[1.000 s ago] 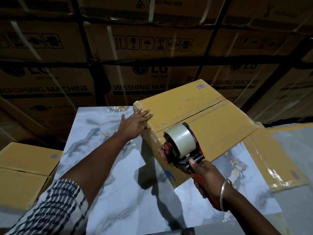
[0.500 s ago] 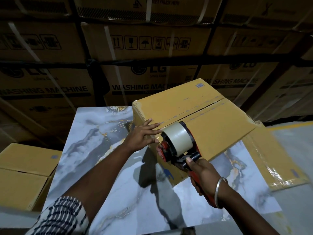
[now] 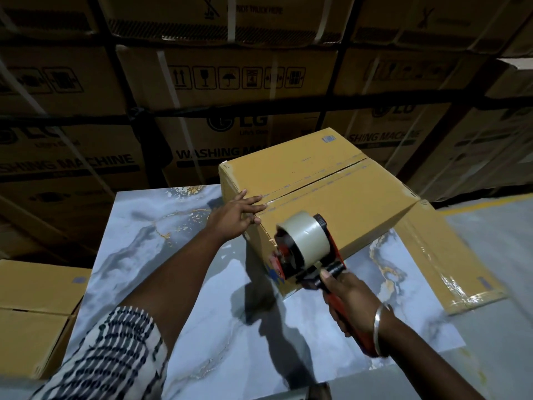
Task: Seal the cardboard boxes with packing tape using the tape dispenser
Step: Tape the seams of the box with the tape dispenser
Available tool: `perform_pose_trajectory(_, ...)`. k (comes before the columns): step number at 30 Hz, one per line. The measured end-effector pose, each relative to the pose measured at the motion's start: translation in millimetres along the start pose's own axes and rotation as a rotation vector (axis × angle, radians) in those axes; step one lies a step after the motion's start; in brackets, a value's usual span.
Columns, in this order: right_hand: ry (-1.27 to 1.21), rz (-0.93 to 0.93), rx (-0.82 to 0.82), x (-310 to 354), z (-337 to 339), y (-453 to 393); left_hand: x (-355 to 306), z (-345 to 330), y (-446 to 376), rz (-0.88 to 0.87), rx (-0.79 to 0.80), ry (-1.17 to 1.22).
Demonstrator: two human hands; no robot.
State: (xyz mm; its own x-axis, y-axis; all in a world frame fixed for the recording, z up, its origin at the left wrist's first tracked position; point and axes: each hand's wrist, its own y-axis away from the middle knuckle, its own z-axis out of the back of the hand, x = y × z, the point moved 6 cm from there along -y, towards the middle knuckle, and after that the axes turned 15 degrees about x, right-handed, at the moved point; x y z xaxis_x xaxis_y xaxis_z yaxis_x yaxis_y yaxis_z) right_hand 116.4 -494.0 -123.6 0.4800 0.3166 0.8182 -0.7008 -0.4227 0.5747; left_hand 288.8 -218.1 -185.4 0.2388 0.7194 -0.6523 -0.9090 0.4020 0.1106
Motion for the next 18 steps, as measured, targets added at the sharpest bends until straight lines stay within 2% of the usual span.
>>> perform_pose_trajectory(4,0.015,-0.039,-0.076,-24.3,1.3,16.6,-10.8,3.1,-2.9,0.056,0.058,0.075)
perform_pose_trajectory(7,-0.021,-0.015,-0.09,-28.8,-0.9,16.5,-28.2,1.2,3.6,0.145,0.071,-0.076)
perform_pose_trajectory(11,-0.046,0.008,-0.104,-33.9,-0.8,17.1,-65.0,-30.4,22.2,-0.01,0.122,-0.148)
perform_pose_trajectory(18,-0.053,0.056,-0.114,-37.0,-2.0,14.9,-58.3,-43.6,29.8,-0.163,0.148,-0.138)
